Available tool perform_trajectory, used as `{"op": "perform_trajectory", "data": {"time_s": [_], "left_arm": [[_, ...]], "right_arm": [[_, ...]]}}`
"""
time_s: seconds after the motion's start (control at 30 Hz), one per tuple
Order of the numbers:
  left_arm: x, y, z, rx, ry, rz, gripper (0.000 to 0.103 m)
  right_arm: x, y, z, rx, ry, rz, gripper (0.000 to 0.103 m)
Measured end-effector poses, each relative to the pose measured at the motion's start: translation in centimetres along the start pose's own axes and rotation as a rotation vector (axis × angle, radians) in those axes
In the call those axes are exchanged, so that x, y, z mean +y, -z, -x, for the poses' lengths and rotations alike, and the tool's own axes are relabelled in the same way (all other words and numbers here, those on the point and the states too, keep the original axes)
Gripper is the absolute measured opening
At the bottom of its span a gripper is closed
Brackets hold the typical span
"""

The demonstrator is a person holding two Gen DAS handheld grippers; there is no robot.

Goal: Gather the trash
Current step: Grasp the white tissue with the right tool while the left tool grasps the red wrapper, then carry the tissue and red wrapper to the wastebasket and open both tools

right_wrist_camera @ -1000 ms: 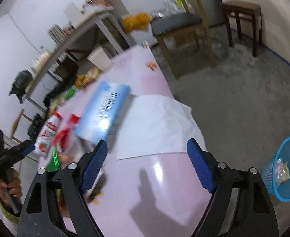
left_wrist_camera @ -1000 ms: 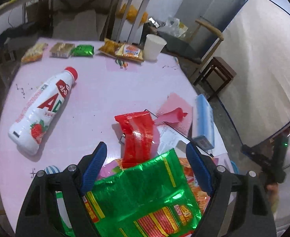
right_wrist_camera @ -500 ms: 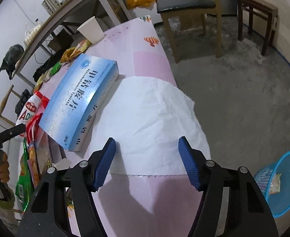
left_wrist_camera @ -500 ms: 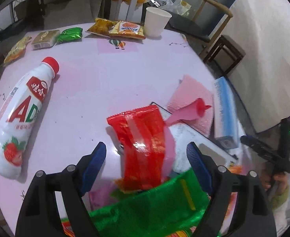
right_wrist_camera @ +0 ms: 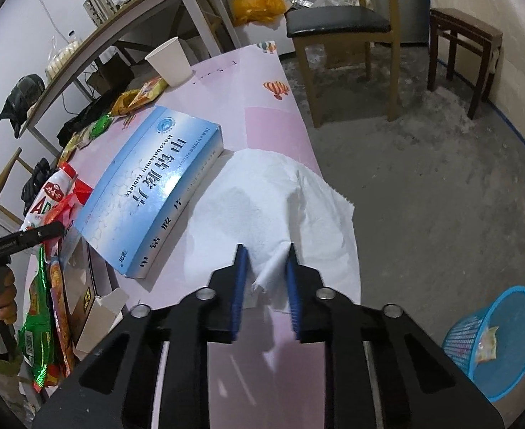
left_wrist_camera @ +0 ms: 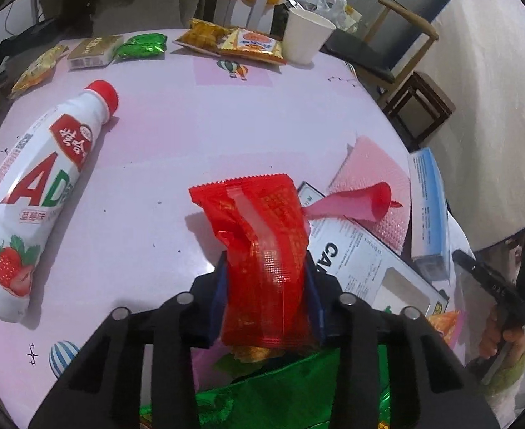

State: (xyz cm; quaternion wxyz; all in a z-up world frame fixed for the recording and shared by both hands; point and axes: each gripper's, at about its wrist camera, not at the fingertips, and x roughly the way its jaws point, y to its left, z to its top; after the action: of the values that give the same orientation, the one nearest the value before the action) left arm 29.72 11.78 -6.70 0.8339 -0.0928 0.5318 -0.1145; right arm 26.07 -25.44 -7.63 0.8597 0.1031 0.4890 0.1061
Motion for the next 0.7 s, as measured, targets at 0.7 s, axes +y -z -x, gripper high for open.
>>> {"op": "perform_trajectory", "data": {"time_s": [0.7], "left_arm": [[-0.7, 0.2, 7.7, -0.276, -0.044, -0.045, 0.022]], "right_arm": [[2.1, 0.5, 2.7, -0.088, 0.042, 0.028, 0.0]]}}
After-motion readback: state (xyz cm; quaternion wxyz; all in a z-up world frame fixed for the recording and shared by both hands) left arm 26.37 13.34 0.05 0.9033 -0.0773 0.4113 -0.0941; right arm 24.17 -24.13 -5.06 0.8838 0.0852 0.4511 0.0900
